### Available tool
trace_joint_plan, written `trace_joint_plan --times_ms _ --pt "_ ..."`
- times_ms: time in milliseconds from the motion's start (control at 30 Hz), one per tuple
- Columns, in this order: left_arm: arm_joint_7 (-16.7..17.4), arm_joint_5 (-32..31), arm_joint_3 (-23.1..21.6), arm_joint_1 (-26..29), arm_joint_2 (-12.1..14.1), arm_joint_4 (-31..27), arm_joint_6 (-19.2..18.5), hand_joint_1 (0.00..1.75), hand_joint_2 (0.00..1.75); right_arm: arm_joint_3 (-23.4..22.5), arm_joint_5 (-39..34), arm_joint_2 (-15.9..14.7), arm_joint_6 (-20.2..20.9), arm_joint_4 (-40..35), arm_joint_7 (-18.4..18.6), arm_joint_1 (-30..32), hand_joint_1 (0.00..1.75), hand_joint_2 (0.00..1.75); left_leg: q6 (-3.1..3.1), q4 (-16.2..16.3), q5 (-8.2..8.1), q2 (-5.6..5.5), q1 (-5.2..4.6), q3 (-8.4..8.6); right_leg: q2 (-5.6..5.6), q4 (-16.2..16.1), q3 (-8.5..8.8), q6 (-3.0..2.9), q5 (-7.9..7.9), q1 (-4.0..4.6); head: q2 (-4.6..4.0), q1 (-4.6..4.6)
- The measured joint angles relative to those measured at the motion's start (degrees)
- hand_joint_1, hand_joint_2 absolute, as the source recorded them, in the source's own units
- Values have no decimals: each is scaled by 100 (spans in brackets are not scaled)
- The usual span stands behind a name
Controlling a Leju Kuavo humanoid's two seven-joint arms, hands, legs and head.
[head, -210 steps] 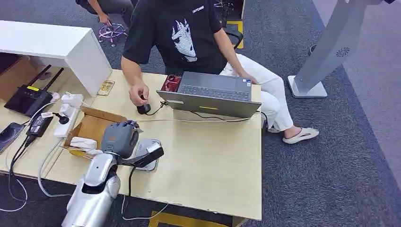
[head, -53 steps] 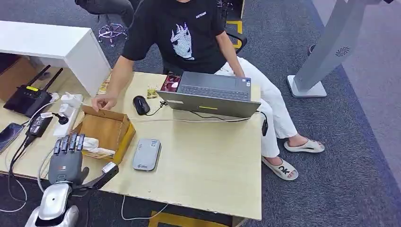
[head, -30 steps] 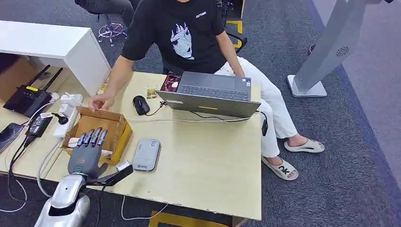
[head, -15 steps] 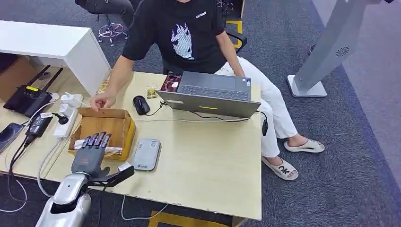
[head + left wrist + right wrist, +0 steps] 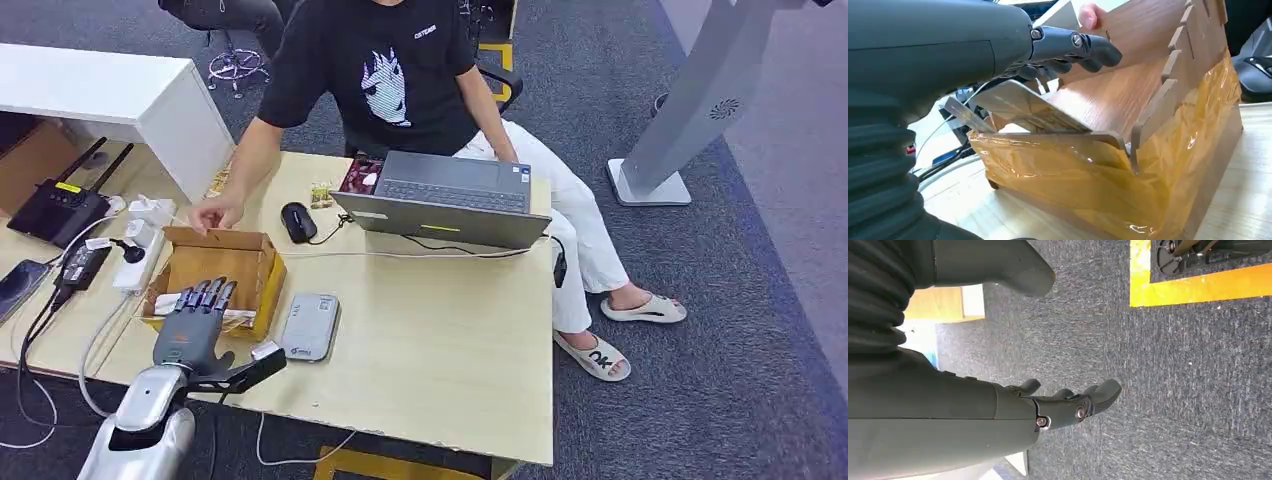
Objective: Pass the card to the sensor for recognition and then transmit it.
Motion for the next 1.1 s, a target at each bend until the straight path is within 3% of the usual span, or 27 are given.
trace_joint_plan --times_ms 367,533,600,767,800,833,867,1100 --pt "-74 13 -7 -71 -87 -332 127 0 175 -107 94 0 -7 2 -33 -18 0 175 0 0 0 1 0 2 1 0 -1 0 0 0 0 -2" --pt "-92 0 -53 -99 -103 -383 18 0 175 -151 112 0 -7 2 -33 -29 0 175 0 1 0 1 0 2 2 0 -1 0 1 0 0 -2" --pt "-88 0 -77 -129 -103 -385 -13 12 175 -162 114 0 -7 0 -33 -32 0 175 0 1 0 1 0 2 2 0 -1 0 0 0 2 -2" --pt "-72 -2 -116 -192 -103 -387 -47 12 175 -194 118 0 -7 2 -35 -36 0 175 0 1 0 2 0 1 2 0 -1 0 0 0 0 -2" --pt "-72 -2 -125 -197 -103 -387 -54 35 175 -201 118 0 -7 2 -35 -36 0 175 0 1 0 1 0 1 2 0 -1 0 0 0 0 -2" --pt "-70 -2 -140 -198 -103 -389 -56 157 175 -208 118 -2 -7 2 -35 -37 0 175 0 1 0 1 0 1 2 0 -1 0 0 0 2 0" --pt "-70 -2 -146 -198 -103 -389 -56 175 175 -212 118 0 -7 2 -35 -38 0 175 0 1 0 1 0 1 2 0 -1 0 0 0 0 -2" --pt "4 29 -199 -191 -70 -400 -242 175 175 -258 193 0 -7 2 -42 -50 0 175 0 1 0 1 0 1 2 0 -1 0 1 0 0 -2"
